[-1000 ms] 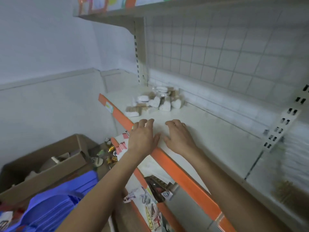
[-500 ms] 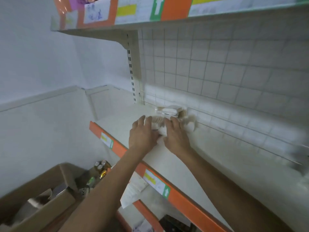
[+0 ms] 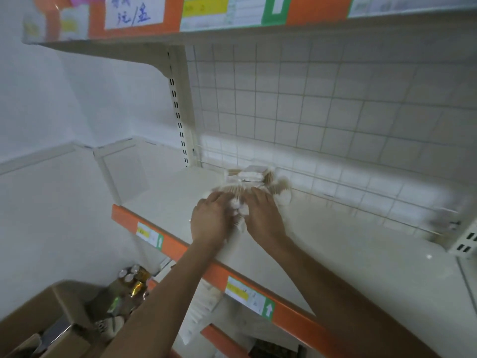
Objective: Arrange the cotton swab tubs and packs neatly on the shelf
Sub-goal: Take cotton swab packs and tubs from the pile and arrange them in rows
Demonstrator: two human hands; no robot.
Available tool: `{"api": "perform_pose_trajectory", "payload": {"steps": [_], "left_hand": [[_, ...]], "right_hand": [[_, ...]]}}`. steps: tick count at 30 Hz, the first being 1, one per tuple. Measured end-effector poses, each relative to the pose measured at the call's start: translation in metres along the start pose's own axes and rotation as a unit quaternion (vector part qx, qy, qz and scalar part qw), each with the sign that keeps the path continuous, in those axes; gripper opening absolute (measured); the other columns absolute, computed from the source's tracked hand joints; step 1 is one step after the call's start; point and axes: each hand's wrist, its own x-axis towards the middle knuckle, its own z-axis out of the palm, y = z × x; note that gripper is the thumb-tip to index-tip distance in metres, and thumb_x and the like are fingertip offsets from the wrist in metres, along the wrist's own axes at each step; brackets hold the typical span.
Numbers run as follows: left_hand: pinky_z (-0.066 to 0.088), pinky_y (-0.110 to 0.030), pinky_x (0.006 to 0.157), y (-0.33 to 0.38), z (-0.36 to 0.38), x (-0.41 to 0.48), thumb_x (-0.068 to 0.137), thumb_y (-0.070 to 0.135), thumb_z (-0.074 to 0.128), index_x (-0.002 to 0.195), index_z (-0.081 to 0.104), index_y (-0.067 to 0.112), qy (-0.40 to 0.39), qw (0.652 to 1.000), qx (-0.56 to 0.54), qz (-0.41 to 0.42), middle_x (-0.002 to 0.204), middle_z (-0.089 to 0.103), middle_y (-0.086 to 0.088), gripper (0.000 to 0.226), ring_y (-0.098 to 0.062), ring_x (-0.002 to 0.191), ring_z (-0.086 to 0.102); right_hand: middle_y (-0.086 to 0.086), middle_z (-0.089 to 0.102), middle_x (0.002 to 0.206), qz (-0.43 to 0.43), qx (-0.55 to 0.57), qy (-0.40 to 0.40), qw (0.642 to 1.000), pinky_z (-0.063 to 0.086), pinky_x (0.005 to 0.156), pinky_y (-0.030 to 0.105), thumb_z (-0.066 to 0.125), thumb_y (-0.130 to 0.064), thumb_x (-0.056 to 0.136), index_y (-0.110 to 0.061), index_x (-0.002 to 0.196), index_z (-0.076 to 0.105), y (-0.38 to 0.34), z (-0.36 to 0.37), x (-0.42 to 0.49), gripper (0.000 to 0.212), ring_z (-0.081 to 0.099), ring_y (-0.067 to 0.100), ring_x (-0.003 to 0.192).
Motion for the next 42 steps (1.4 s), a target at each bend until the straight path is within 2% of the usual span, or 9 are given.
{"api": "perform_pose_trajectory", "payload": {"steps": [3, 8, 11, 14, 20, 29, 37, 40, 42], "left_hand": [[0.05, -0.037, 0.075, 0.001, 0.004, -0.002, 0.075, 0.02, 0.06, 0.109, 0.069, 0.013, 0.076, 0.995, -0.019, 0.056, 0.113, 0.067, -0.007, 0.036, -0.036, 0.087, 0.062], [0.052, -0.034, 0.078, 0.023, 0.016, -0.006, 0.083, 0.027, 0.056, 0.11, 0.069, 0.015, 0.13, 0.984, -0.053, 0.108, 0.11, 0.068, -0.005, 0.033, -0.031, 0.095, 0.064], [0.052, -0.038, 0.081, 0.045, 0.029, -0.013, 0.083, 0.023, 0.065, 0.113, 0.068, 0.014, 0.122, 0.98, -0.085, 0.134, 0.112, 0.067, -0.007, 0.031, -0.031, 0.098, 0.063], [0.052, -0.034, 0.076, 0.069, 0.042, -0.026, 0.086, 0.032, 0.058, 0.112, 0.068, 0.015, 0.108, 0.975, -0.105, 0.162, 0.11, 0.067, -0.005, 0.033, -0.029, 0.095, 0.063], [0.051, -0.03, 0.08, 0.119, 0.061, -0.052, 0.088, 0.039, 0.051, 0.114, 0.067, 0.017, 0.07, 0.964, -0.162, 0.197, 0.112, 0.067, 0.0, 0.038, -0.024, 0.095, 0.062], [0.034, -0.013, 0.087, 0.196, 0.082, -0.093, 0.088, 0.04, 0.051, 0.116, 0.066, 0.018, 0.033, 0.944, -0.221, 0.244, 0.113, 0.066, 0.002, 0.039, -0.019, 0.096, 0.061], [0.053, -0.035, 0.084, 0.249, 0.09, -0.121, 0.091, 0.028, 0.058, 0.123, 0.06, 0.019, 0.0, 0.929, -0.291, 0.231, 0.115, 0.063, 0.002, 0.034, -0.017, 0.1, 0.06], [0.052, -0.035, 0.086, 0.261, 0.09, -0.129, 0.092, 0.025, 0.058, 0.123, 0.059, 0.016, 0.008, 0.928, -0.293, 0.228, 0.115, 0.063, 0.0, 0.033, -0.017, 0.102, 0.059], [0.052, -0.033, 0.086, 0.269, 0.088, -0.135, 0.092, 0.03, 0.054, 0.122, 0.059, 0.015, 0.024, 0.923, -0.3, 0.238, 0.114, 0.063, -0.001, 0.034, -0.017, 0.101, 0.06]], "right_hand": [[0.013, 0.044, 0.138, 0.023, 0.03, 0.033, 0.999, 0.028, 0.109, 0.033, 0.067, -0.004, 0.077, -0.006, 0.129, 0.05, 0.0, -0.016, -0.012, 0.055, 0.039, 0.032, 0.129], [0.011, 0.044, 0.137, 0.078, 0.046, 0.093, 0.992, 0.033, 0.102, 0.031, 0.067, -0.006, 0.076, -0.009, 0.128, 0.051, 0.008, -0.051, -0.044, 0.055, 0.041, 0.032, 0.123], [0.013, 0.047, 0.134, 0.12, 0.034, 0.111, 0.986, 0.027, 0.102, 0.025, 0.07, -0.005, 0.073, -0.009, 0.124, 0.055, 0.023, -0.065, -0.071, 0.053, 0.043, 0.034, 0.122], [0.017, 0.046, 0.135, 0.164, 0.023, 0.109, 0.98, 0.022, 0.1, 0.025, 0.069, -0.005, 0.074, -0.007, 0.124, 0.055, 0.042, -0.08, -0.1, 0.052, 0.042, 0.035, 0.123], [0.015, 0.051, 0.13, 0.223, -0.001, 0.098, 0.97, 0.029, 0.096, 0.026, 0.073, -0.007, 0.071, -0.007, 0.121, 0.057, 0.076, -0.107, -0.157, 0.052, 0.047, 0.036, 0.118], [0.014, 0.05, 0.127, 0.276, -0.034, 0.119, 0.953, 0.029, 0.095, 0.022, 0.074, -0.007, 0.071, -0.006, 0.114, 0.058, 0.106, -0.143, -0.232, 0.046, 0.047, 0.033, 0.116], [0.015, 0.048, 0.125, 0.249, -0.012, 0.109, 0.962, 0.038, 0.095, 0.03, 0.073, -0.002, 0.066, -0.005, 0.112, 0.057, 0.131, -0.154, -0.265, 0.049, 0.049, 0.035, 0.111], [0.011, 0.045, 0.131, 0.241, 0.023, 0.088, 0.966, 0.029, 0.102, 0.022, 0.071, -0.012, 0.076, -0.009, 0.121, 0.056, 0.138, -0.159, -0.273, 0.048, 0.042, 0.027, 0.122], [0.01, 0.051, 0.126, 0.233, 0.047, 0.118, 0.964, 0.032, 0.103, 0.023, 0.065, -0.011, 0.08, -0.009, 0.118, 0.059, 0.143, -0.168, -0.278, 0.039, 0.045, 0.025, 0.12]]}}
